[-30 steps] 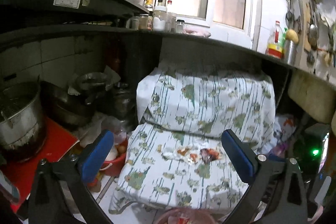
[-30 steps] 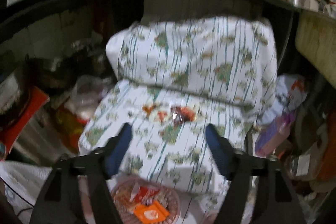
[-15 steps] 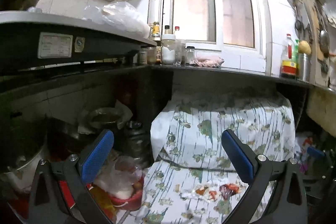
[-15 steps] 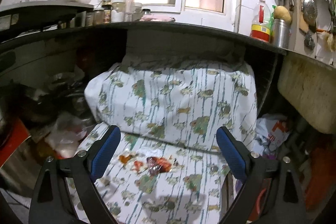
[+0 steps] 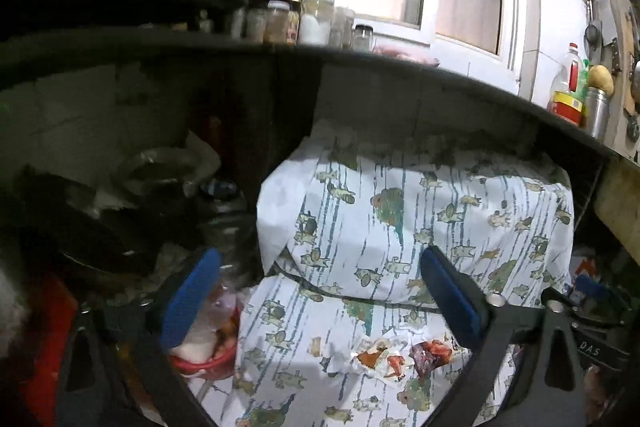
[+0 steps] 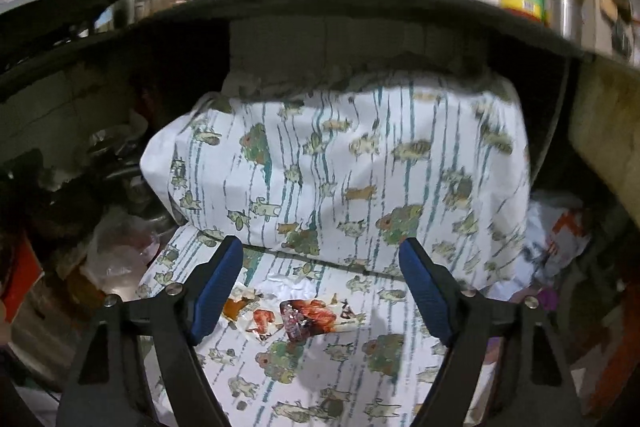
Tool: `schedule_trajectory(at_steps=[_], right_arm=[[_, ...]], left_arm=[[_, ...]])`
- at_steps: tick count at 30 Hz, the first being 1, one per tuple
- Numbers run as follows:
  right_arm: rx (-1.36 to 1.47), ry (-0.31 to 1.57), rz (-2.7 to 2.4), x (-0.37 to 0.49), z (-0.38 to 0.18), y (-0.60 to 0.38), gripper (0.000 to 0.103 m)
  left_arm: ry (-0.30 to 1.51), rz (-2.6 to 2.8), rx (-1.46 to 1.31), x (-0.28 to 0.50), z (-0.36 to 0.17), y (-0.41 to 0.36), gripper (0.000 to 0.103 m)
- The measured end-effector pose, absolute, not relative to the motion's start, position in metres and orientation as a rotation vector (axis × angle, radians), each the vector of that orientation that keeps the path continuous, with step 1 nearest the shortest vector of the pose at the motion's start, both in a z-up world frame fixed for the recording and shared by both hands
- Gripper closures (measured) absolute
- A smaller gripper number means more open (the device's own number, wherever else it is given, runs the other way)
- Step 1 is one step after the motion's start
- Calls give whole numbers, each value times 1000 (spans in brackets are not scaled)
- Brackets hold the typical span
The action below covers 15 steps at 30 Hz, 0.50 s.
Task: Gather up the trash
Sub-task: 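Move both tools back over the remaining wrappers on the stool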
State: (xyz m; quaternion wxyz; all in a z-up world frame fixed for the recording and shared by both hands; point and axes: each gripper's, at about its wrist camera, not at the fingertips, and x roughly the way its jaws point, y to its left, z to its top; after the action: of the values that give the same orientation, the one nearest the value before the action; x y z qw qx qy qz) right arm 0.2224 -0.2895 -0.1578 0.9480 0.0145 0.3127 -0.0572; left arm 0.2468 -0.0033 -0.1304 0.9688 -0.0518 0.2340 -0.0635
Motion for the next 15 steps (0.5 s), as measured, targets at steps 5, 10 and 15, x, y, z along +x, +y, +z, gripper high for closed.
schedule_trajectory(at_steps=[5,10,15], right_arm=[[24,702,-136,255,-190,-299,45],[163,830,-58,287,-207,-323,73],[165,873,-56,299,-229,-326,77]], left_arm=[[471,-86,-53,281,-154,-11,11],[601,-113,-36,312,-181,-24,27],[713,-197,-1,334,-206,-43,23]])
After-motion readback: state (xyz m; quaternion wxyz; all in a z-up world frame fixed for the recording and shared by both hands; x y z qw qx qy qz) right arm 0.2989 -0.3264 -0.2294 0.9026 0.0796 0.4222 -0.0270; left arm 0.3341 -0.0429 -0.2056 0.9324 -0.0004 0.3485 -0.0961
